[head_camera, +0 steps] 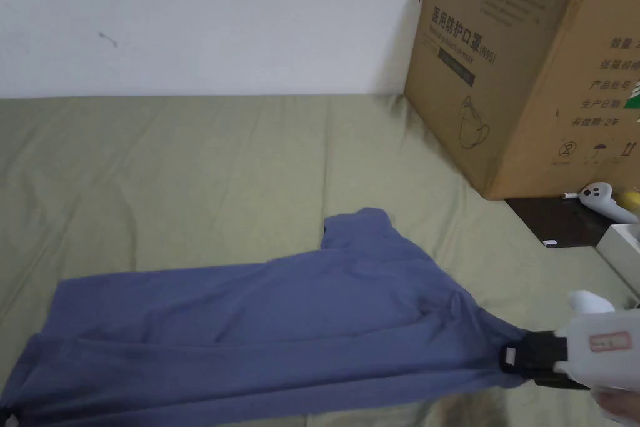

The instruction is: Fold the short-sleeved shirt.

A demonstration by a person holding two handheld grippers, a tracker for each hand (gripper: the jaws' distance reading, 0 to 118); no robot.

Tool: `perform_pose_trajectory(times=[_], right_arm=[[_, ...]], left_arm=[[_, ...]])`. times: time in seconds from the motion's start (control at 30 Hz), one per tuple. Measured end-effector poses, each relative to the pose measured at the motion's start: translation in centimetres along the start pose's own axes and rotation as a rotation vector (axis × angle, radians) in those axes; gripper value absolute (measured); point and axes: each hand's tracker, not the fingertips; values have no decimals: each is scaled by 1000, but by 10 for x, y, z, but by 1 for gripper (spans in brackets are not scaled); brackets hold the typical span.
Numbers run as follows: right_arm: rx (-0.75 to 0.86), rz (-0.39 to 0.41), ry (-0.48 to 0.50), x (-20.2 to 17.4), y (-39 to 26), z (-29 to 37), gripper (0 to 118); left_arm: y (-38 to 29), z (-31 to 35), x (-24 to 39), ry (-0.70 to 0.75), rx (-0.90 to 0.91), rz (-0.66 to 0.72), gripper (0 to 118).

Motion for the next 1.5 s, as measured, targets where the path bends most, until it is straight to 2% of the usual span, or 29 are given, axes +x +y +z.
perform_pose_trajectory(times=[0.1,0.2,0.3,0.37,0.4,0.43,0.47,0.5,0.53,0.57,0.7,0.83,0.9,0.93,0.97,1.0,1.03,1.07,1.1,1.17,1.2,1.23,1.33,1.4,1.43,1.5], right_arm=[[-46,-37,19,10,-28,25,12],[-81,-39,2,10,-62,38,12],[-99,-7,-18,16,-82,27,12],[-105,-30,-42,17,-90,13,13],[-108,-57,-51,21,-90,7,14],[-91,-75,-53,21,-93,4,18],[-75,-83,-50,19,-95,5,31],[-60,-83,-58,16,-95,7,58],[-43,-77,-56,24,-92,7,104],[-21,-58,-47,23,-91,12,118],[158,21,-40,-6,-90,56,118],[284,121,48,-54,-81,87,118],[352,173,109,-79,-80,96,112],[386,222,137,-91,-77,97,94],[437,252,142,-102,-77,98,94],[498,290,128,-115,-76,98,83],[530,333,112,-126,-72,94,39],[528,352,111,-135,-68,88,4],[539,354,106,-139,-62,84,4],[506,314,184,-142,-49,73,4],[485,291,203,-142,-43,68,4],[476,276,196,-141,-39,63,4],[433,272,179,-139,-31,45,4],[394,274,156,-135,-31,31,4],[381,271,146,-132,-31,24,4],[341,258,136,-128,-32,12,4]], left_arm=[[-29,21,-7,-30,-36,8,12],[-62,33,-13,-66,-83,46,12],[-87,23,-15,-76,-104,52,12],[-95,12,-16,-75,-114,75,12],[-97,8,-17,-72,-103,97,16],[-99,5,-17,-72,-93,119,46],[-101,5,-18,-76,-86,120,85],[-102,7,-19,-82,-86,111,109],[-102,11,-20,-81,-70,101,117],[-101,18,-20,-71,-39,90,117],[-90,49,-17,-15,63,72,117],[-77,83,-6,-77,206,133,117],[-71,97,1,-131,305,136,111],[-68,103,4,-134,363,135,96],[-64,107,8,-148,399,129,96],[-56,109,10,-159,430,119,86],[-47,109,13,-143,449,111,45],[-38,104,16,-107,447,90,1],[-27,98,17,-68,456,71,1],[4,78,9,-89,378,49,1],[22,62,5,-49,333,55,1],[44,40,0,-25,251,57,1],[90,-26,-20,-72,78,76,1],[111,-69,-36,-74,16,85,2],[117,-89,-42,-57,5,77,20],[121,-119,-47,-16,-59,29,103]])
